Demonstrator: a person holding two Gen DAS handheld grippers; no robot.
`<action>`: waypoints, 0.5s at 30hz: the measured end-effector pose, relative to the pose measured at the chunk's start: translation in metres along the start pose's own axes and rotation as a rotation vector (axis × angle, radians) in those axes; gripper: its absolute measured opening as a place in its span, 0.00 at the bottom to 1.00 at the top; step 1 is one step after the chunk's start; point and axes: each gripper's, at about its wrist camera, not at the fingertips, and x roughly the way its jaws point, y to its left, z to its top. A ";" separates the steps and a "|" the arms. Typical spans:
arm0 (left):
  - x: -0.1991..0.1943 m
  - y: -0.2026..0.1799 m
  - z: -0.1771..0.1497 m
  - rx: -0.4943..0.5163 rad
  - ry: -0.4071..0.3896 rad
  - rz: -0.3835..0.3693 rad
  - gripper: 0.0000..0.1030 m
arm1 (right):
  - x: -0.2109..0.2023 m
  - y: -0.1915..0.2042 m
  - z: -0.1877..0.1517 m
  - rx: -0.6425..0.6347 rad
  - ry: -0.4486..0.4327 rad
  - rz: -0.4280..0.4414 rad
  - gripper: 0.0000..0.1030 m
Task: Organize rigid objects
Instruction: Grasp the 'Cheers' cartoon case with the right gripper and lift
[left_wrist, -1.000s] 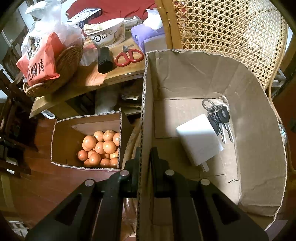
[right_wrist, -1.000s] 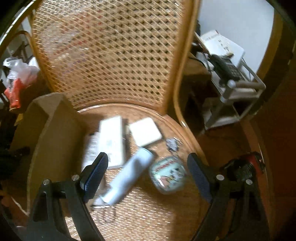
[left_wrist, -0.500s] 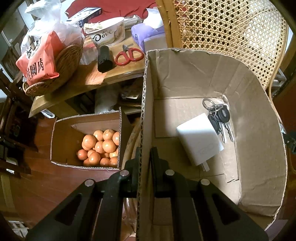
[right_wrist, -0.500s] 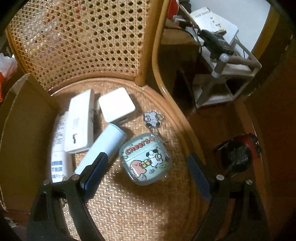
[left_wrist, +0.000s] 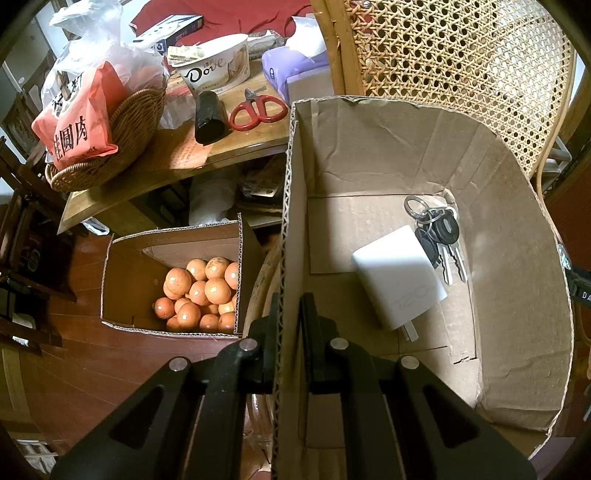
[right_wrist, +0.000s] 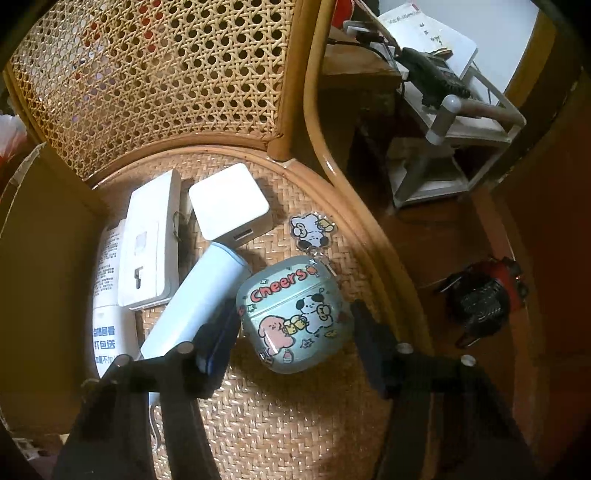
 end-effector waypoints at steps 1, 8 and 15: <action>0.000 0.000 0.000 0.000 0.000 -0.001 0.07 | -0.003 0.000 0.001 -0.001 -0.008 0.000 0.62; 0.001 -0.001 0.000 0.002 0.001 0.001 0.07 | -0.039 0.006 0.005 0.007 -0.126 0.067 0.62; 0.000 -0.001 0.000 0.002 0.000 0.001 0.07 | -0.077 0.030 0.007 -0.016 -0.235 0.165 0.62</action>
